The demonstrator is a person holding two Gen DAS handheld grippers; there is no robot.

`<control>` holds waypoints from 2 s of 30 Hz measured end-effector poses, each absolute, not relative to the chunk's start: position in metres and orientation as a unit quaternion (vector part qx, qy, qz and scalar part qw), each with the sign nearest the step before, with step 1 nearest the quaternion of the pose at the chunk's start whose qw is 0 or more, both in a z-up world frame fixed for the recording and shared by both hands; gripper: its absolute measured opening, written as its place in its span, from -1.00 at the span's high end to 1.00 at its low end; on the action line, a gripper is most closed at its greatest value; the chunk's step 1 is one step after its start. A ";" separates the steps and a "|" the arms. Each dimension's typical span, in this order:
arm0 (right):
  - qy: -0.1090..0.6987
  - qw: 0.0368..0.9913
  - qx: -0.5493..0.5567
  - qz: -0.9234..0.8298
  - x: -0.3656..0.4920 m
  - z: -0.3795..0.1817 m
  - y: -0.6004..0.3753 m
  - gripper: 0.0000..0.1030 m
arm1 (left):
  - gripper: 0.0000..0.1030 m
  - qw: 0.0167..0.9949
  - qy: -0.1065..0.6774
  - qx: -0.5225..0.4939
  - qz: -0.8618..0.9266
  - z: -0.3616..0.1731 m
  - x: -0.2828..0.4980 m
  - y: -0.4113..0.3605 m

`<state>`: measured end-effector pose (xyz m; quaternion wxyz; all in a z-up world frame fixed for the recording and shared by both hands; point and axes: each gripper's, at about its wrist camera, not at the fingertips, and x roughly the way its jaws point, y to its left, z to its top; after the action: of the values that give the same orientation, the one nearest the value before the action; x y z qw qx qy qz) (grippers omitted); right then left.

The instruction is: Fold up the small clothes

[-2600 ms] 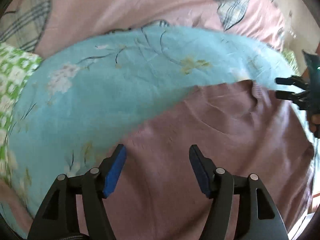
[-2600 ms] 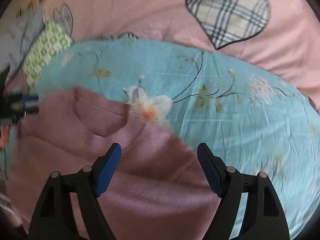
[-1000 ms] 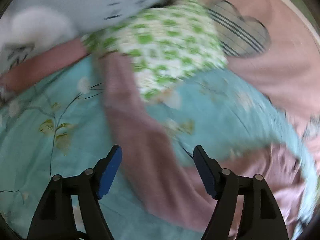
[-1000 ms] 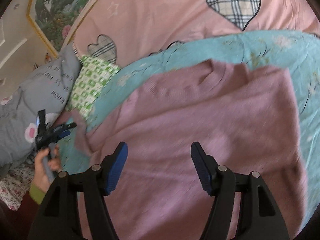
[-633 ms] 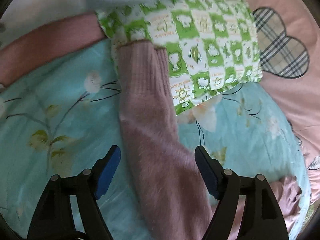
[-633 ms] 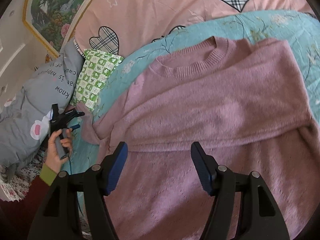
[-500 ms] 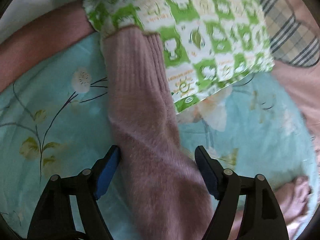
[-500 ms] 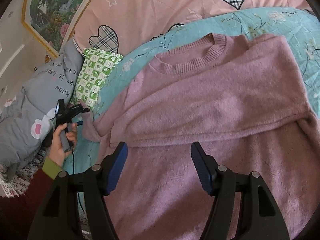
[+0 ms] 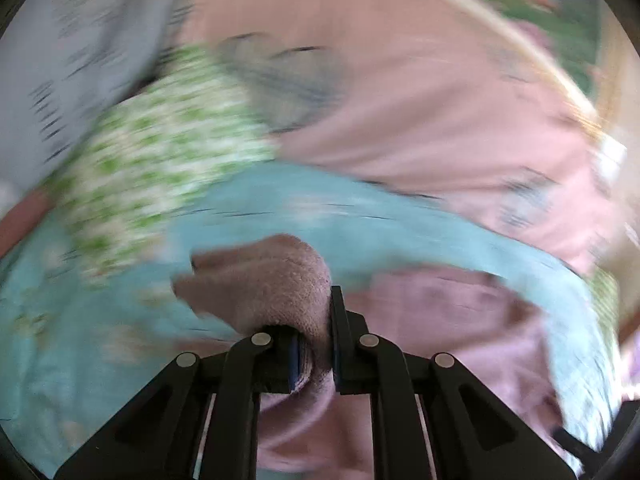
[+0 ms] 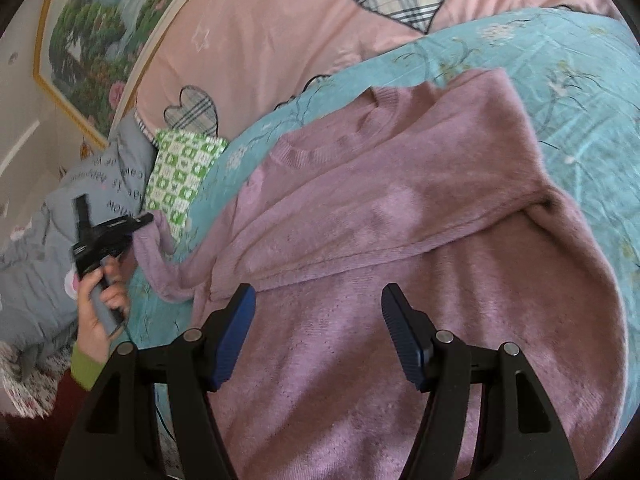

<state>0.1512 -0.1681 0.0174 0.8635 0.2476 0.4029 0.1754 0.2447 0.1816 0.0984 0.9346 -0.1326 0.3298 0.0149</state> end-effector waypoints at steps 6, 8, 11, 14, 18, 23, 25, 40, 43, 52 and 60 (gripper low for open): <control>0.387 0.871 0.264 0.148 0.138 0.025 -0.195 -0.29 | 0.78 0.930 0.340 -0.048 -0.133 0.085 0.246 0.022; 0.382 0.873 0.271 0.137 0.132 0.025 -0.206 -0.29 | 0.75 0.920 0.359 -0.029 -0.152 0.066 0.254 -0.013; 0.384 0.872 0.279 0.121 0.127 0.025 -0.219 -0.29 | 0.64 0.902 0.399 -0.008 -0.164 0.029 0.267 -0.050; 0.387 0.871 0.282 0.112 0.122 0.024 -0.228 -0.29 | 0.44 0.888 0.430 0.012 -0.162 -0.001 0.272 -0.060; 0.395 0.866 0.288 0.101 0.123 0.017 -0.234 -0.29 | -0.08 0.887 0.432 0.010 -0.163 -0.010 0.250 -0.050; 0.408 0.861 0.282 0.113 0.138 0.009 -0.220 -0.29 | -0.35 0.899 0.415 -0.011 -0.138 0.000 0.198 -0.006; 0.412 0.861 0.269 0.130 0.149 0.012 -0.208 -0.29 | -0.35 0.902 0.419 -0.018 -0.106 -0.003 0.178 0.018; 0.472 0.859 -0.056 0.190 0.296 0.016 -0.063 -0.29 | -0.35 0.879 0.475 0.000 0.046 -0.049 0.183 0.124; 0.487 0.850 -0.060 0.190 0.315 0.003 -0.061 0.28 | -0.38 0.878 0.476 0.001 0.055 -0.054 0.191 0.124; 0.346 0.899 0.248 0.104 0.271 0.034 -0.221 0.77 | -0.36 0.879 0.454 -0.051 0.138 -0.050 0.213 0.142; 0.415 0.854 0.307 0.063 0.242 -0.027 -0.266 0.60 | -0.37 0.880 0.445 -0.083 0.146 -0.052 0.202 0.153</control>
<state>0.2416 -0.2663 -0.0272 0.8544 0.3070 0.4145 0.0629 0.2022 0.1527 -0.0516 0.8796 -0.0827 0.4451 0.1463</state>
